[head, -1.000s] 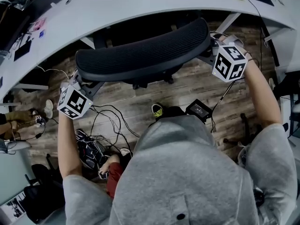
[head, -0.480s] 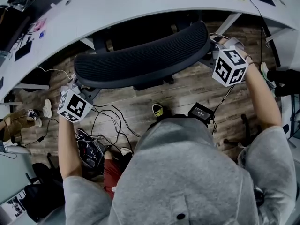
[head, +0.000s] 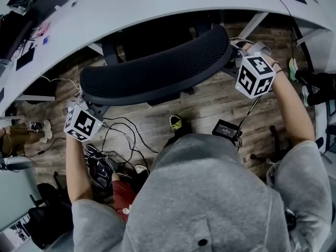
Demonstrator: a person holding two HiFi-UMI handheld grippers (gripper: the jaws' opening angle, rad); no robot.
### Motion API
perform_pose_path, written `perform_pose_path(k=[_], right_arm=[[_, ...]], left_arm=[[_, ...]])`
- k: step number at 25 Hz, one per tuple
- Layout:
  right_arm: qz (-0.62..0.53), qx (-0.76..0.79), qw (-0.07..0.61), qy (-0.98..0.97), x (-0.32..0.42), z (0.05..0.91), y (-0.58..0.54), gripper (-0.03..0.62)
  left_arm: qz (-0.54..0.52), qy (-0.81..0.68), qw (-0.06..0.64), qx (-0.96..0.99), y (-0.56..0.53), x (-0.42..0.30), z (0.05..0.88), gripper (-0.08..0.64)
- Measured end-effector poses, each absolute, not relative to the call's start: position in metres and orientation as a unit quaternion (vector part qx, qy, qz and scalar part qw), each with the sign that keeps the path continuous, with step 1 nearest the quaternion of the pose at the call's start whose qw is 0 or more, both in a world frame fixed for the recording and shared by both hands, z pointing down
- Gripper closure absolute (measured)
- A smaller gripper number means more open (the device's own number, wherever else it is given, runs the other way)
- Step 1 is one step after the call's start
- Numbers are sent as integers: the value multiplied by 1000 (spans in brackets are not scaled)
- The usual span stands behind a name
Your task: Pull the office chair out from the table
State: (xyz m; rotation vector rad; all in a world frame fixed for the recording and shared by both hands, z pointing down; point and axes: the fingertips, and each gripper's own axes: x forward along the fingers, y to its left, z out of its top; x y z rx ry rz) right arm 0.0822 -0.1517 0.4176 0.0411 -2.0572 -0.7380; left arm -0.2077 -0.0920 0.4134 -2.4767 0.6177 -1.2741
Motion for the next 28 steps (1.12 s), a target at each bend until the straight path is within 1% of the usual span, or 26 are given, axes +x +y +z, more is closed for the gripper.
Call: perform_pose_path(k=[16, 28], right_arm=[[-302, 13, 460, -835, 96, 417, -110, 485], [-303, 12, 461, -834, 111, 417, -56, 485]], left_arm=[[-437, 222, 145, -859, -49, -193, 413, 382], [-438, 228, 139, -858, 5, -179, 413, 376]])
